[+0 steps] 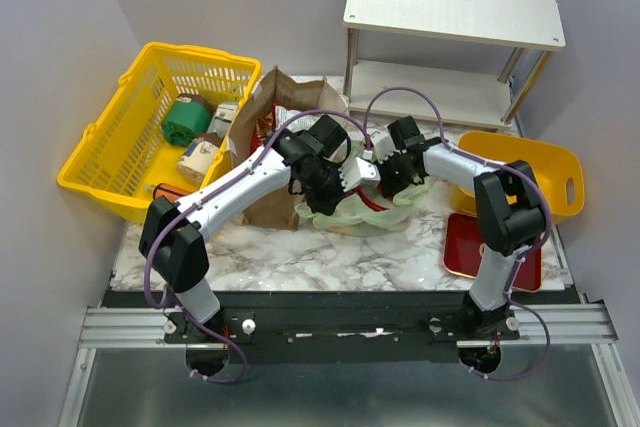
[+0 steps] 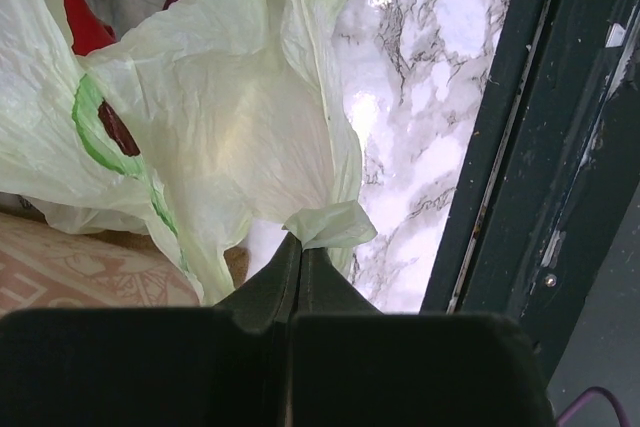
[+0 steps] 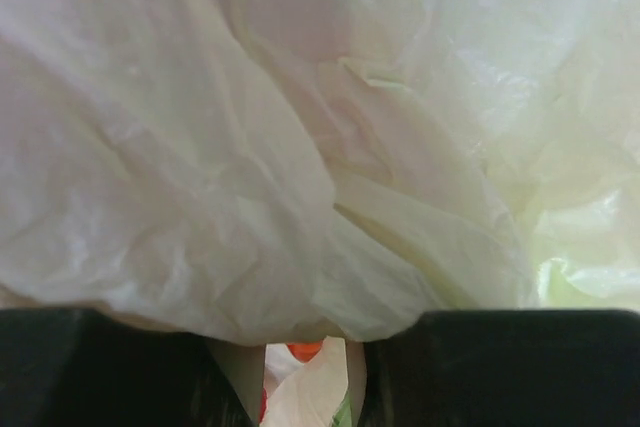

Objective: Untie the knot of the grocery bags and take out the mixed food

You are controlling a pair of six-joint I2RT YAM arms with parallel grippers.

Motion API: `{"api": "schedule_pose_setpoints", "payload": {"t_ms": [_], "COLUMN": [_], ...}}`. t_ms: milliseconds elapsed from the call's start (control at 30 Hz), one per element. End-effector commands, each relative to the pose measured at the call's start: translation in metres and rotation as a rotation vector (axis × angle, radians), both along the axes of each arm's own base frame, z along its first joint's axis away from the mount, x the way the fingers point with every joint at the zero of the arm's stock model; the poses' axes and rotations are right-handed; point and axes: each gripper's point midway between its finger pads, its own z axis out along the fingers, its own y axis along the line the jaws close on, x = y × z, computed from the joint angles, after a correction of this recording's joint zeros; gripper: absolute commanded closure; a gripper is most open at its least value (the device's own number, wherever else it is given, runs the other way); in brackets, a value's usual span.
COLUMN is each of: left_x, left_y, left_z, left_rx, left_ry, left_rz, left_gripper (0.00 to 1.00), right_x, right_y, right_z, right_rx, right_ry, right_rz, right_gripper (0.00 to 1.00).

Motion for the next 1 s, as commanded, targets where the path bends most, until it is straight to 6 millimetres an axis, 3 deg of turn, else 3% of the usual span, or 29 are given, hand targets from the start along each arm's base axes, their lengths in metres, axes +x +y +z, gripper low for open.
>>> {"api": "schedule_pose_setpoints", "payload": {"t_ms": [0,33,167,267,300,333,467,500,567,600,633,700,733,767,833,967], "left_x": [0.004,0.004,0.012,0.019,0.022,0.023,0.026,0.027,0.006,0.002,-0.012,-0.01,-0.019,-0.02,-0.027,-0.039], "left_y": [0.005,0.006,0.009,0.014,0.015,0.018,0.024,0.021,0.028,0.027,0.035,0.034,0.038,0.036,0.031,0.035], "left_z": [-0.002,-0.002,-0.002,0.001,0.002,0.0,0.002,0.003,-0.016,-0.011,-0.031,-0.023,-0.035,-0.034,-0.03,-0.043], "left_rx": [0.024,0.027,0.038,0.046,0.044,0.052,0.034,0.011,0.012,-0.032,-0.004,-0.067,-0.058,-0.074,-0.114,-0.073], "left_ry": [-0.015,-0.018,-0.043,-0.064,-0.079,-0.081,-0.099,-0.11,-0.038,-0.073,-0.072,-0.206,-0.221,-0.261,-0.262,-0.202], "left_rz": [-0.001,-0.001,0.001,0.019,0.022,0.03,0.053,0.069,0.072,0.06,0.025,-0.017,-0.051,-0.084,-0.127,-0.175], "left_gripper": [1.0,1.0,1.0,1.0,1.0,1.0,1.0,1.0,1.0,1.0,1.0,1.0,1.0,1.0,1.0,1.0], "right_x": [0.002,-0.008,-0.044,-0.08,-0.089,-0.107,-0.143,-0.147,-0.153,-0.152,-0.155,-0.157,-0.157,-0.157,-0.16,-0.163], "right_y": [0.005,0.003,-0.005,-0.018,-0.02,-0.027,-0.04,-0.043,-0.045,-0.044,-0.039,-0.035,-0.032,-0.031,-0.031,-0.033], "right_z": [0.032,0.034,0.051,0.043,0.05,0.04,0.034,0.034,0.042,0.047,0.057,0.066,0.068,0.072,0.065,0.049], "right_rx": [0.031,0.029,0.049,0.033,0.044,0.03,0.02,0.012,0.016,0.019,0.053,0.075,0.092,0.098,0.101,0.102], "right_ry": [-0.05,-0.027,-0.018,0.042,0.021,0.06,0.087,0.082,0.053,0.015,-0.026,-0.091,-0.12,-0.16,-0.181,-0.147], "right_rz": [0.041,0.056,0.123,0.162,0.189,0.203,0.306,0.343,0.38,0.426,0.465,0.562,0.589,0.607,0.637,0.608], "right_gripper": [0.73,0.81,0.94,0.98,0.99,0.99,0.99,0.99,0.99,0.99,0.99,0.99,0.99,0.99,0.99,0.99]}}
